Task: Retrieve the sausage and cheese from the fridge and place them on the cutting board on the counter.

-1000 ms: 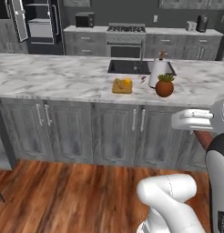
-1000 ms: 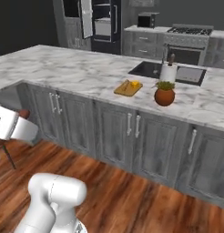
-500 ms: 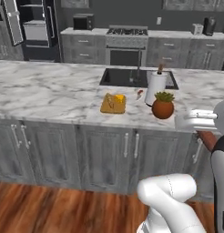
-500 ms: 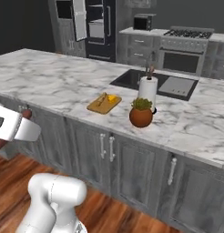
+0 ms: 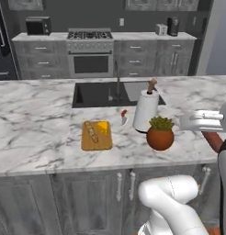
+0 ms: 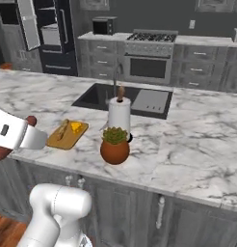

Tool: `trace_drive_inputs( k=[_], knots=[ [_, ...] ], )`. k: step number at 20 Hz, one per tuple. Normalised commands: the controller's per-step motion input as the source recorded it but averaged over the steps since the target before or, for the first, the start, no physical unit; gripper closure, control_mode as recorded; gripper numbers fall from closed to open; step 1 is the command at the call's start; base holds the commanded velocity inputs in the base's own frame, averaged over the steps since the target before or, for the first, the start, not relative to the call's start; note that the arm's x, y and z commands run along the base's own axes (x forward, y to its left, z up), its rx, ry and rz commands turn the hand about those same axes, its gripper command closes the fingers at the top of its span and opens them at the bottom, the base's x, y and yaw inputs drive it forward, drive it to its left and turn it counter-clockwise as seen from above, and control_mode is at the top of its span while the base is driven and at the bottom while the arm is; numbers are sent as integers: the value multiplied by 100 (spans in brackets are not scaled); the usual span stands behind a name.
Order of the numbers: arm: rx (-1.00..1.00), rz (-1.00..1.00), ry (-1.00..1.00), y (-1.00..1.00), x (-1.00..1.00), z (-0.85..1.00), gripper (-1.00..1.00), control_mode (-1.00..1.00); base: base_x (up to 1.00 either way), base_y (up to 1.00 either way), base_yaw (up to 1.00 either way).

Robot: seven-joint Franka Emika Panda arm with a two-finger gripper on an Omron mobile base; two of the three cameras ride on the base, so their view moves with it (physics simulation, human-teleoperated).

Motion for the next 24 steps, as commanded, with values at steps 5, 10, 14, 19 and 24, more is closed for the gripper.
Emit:
trace_drive_inputs(
  k=[5, 10, 14, 19, 24],
  knots=[
    [0, 0, 0, 0, 0, 0, 100, 100, 100, 48, -19],
    [0, 0, 0, 0, 0, 0, 100, 100, 99, 56, 0],
    [0, 1, 6, 0, 25, -6, 100, -100, 75, 4, 0],
    [2, 52, 38, 0, 100, -75, 100, -100, 0, 0, 0],
    [-4, 62, 14, 23, 69, -66, 100, -100, 0, 0, 0]
  ],
)
